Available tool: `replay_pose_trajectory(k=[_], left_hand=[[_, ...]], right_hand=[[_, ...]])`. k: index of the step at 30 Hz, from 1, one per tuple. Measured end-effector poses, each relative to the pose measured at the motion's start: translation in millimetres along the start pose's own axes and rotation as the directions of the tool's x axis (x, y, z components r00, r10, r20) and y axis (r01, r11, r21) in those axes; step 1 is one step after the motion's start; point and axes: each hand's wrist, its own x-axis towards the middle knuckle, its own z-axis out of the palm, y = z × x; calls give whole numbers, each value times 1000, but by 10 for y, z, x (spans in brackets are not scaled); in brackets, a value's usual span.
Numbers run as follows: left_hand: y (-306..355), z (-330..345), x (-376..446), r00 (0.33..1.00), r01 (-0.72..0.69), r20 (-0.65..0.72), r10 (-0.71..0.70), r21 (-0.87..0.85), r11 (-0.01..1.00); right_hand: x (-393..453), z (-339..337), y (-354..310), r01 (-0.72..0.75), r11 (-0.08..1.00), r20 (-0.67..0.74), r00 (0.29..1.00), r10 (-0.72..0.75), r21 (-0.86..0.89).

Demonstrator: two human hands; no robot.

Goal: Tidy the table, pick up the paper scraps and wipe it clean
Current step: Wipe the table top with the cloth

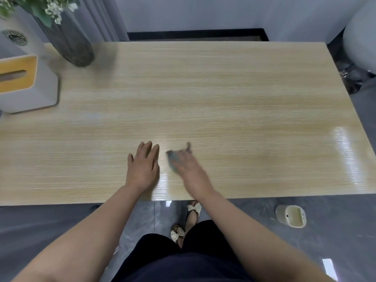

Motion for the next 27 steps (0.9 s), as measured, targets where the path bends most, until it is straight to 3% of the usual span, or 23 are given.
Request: replay_pose_trajectory(k=[3, 5, 8, 10, 12, 14, 16, 17, 19, 21, 24, 27], left_hand=[[15, -46, 92, 1000, 20, -10, -20, 7, 1000], [18, -66, 139, 1000, 26, -16, -26, 31, 999], [38, -88, 204, 999, 48, -13, -47, 44, 998], [53, -99, 250, 998, 62, -9, -62, 49, 997], [75, -106, 295, 996, 83, 6, -84, 40, 996], [97, -106, 324, 994, 105, 16, -105, 27, 994], [109, -101, 333, 994, 109, 22, -110, 29, 994], [106, -98, 332, 994, 108, 21, -109, 31, 994], [92, -86, 318, 995, 101, 16, -102, 40, 994], [76, -79, 307, 995, 98, 19, -99, 54, 994], [56, -80, 315, 996, 92, -9, -92, 40, 995], [60, -110, 363, 994, 76, -73, -76, 7, 997]], right_hand=[[13, -51, 99, 187, 981, 180, 964, -195, 59], [146, -263, 409, 166, 985, 198, 965, -170, 35], [302, -525, 1051, -135, 990, -11, 991, 135, -32], [285, -571, 1311, -375, 926, -87, 925, 371, -42], [335, -520, 1158, -488, 873, -141, 865, 481, -17], [373, -412, 744, -312, 948, -185, 937, 296, -64], [301, -250, 374, -1, 996, -68, 998, -5, -86], [244, -224, 266, 122, 991, 35, 992, -121, -57], [226, -261, 301, 228, 973, 192, 954, -229, 27], [340, -414, 520, 262, 965, 192, 947, -259, 10], [551, -663, 992, 27, 999, 69, 997, -25, -31], [596, -726, 1430, -268, 960, -33, 963, 266, -85]])
